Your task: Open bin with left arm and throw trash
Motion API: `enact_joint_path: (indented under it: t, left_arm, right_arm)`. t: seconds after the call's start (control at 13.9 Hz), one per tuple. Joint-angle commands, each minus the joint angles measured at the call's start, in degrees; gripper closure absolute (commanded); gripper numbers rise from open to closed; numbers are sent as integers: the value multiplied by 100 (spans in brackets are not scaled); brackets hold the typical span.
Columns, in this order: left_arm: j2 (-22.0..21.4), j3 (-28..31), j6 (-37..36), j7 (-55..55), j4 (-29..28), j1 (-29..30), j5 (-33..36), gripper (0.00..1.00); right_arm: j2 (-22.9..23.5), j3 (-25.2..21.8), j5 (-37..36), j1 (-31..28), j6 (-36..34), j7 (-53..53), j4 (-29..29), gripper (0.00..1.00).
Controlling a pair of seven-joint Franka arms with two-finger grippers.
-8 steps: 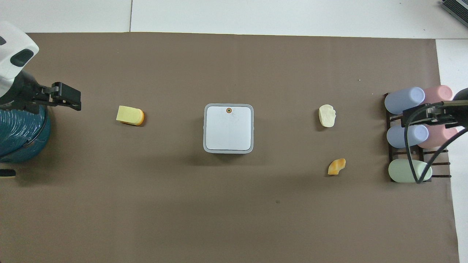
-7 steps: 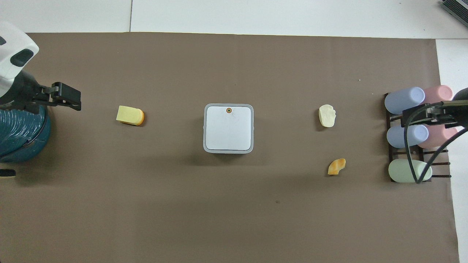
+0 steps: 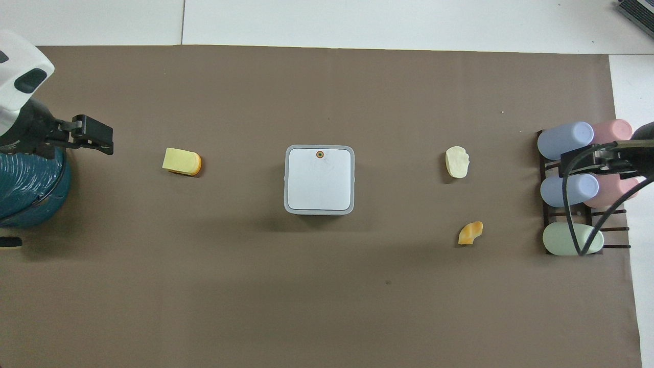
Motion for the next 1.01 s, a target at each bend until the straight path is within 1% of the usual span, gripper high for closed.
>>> enact_joint_path:
  t: [0.0,0.14,0.29,0.36,0.43,0.58,0.72,0.87,0.94]
  left_arm:
    - [-201,-26,185,29,-271,38,33,0]
    - [-227,-26,238,82,-367,38,33,0]
    - [-236,-61,466,12,-403,-58,33,0]
    - [-245,-79,476,-15,-420,-181,33,23]
    - [-262,-79,511,-128,-499,-330,33,55]
    - [-298,-79,729,-706,-605,-663,24,85]
    - [-411,-88,1098,-946,-885,-1024,-107,100]
    - [-543,-88,1607,-1217,-1254,-1349,-326,100]
    - [-587,-88,1879,-1436,-1447,-1560,-423,100]
  right_arm:
    - [-174,10,54,11,232,115,-307,0]
    - [-183,10,54,2,232,107,-324,0]
    - [-192,10,54,2,232,107,-342,0]
    - [-192,10,54,2,232,107,-351,0]
    - [-192,10,54,2,232,107,-351,0]
    - [-192,10,54,2,241,107,-351,0]
    - [-192,10,54,2,241,107,-351,0]
    - [-209,10,54,2,328,98,-421,0]
    - [-270,10,54,2,512,72,-552,0]
